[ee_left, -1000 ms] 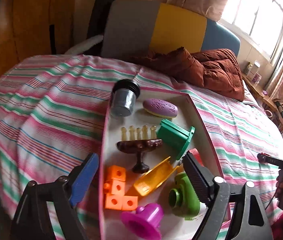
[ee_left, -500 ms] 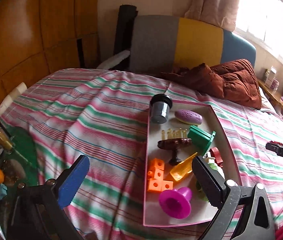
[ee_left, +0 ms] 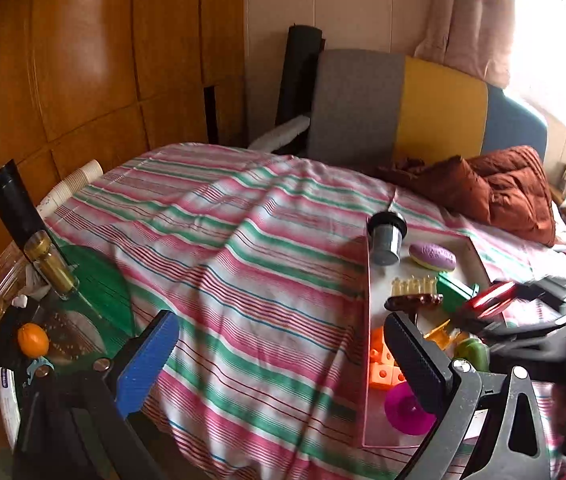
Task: Organize rigid objects
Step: 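Carry the red cylinder into the tray and open the right tool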
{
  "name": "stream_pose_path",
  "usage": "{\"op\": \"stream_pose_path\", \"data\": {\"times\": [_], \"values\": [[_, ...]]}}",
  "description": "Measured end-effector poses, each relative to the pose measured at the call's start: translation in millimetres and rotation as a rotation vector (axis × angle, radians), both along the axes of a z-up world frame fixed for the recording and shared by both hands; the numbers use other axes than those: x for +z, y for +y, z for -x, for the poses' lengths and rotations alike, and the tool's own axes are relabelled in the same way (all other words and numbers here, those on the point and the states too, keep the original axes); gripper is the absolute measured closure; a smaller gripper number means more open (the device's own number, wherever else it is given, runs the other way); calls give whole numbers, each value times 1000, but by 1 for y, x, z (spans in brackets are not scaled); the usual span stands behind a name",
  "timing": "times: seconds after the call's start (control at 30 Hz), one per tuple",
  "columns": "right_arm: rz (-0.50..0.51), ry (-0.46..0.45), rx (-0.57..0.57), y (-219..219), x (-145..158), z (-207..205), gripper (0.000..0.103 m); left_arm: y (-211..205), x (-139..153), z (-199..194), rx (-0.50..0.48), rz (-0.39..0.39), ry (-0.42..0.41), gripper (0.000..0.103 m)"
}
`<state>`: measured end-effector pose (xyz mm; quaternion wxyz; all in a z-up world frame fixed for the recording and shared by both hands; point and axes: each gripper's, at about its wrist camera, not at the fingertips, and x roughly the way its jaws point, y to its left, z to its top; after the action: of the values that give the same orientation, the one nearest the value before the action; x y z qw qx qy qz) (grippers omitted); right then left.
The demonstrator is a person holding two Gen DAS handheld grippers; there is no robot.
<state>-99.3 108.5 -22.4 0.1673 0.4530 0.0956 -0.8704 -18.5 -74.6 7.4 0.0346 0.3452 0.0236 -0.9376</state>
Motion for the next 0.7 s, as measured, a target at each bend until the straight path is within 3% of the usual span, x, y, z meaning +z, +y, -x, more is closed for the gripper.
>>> {"op": "stream_pose_path", "data": {"times": [0.13, 0.27, 0.47, 0.7], "values": [[-73, -64, 2, -15, -29, 11, 26, -7, 7, -1, 6, 5, 9, 0], [-7, -67, -13, -9, -30, 7, 27, -4, 11, -2, 24, 16, 24, 0], [64, 35, -92, 6, -9, -25, 27, 11, 13, -7, 5, 12, 10, 0], [42, 144, -282, 22, 11, -70, 27, 37, 7, -20, -43, 28, -11, 0]]}}
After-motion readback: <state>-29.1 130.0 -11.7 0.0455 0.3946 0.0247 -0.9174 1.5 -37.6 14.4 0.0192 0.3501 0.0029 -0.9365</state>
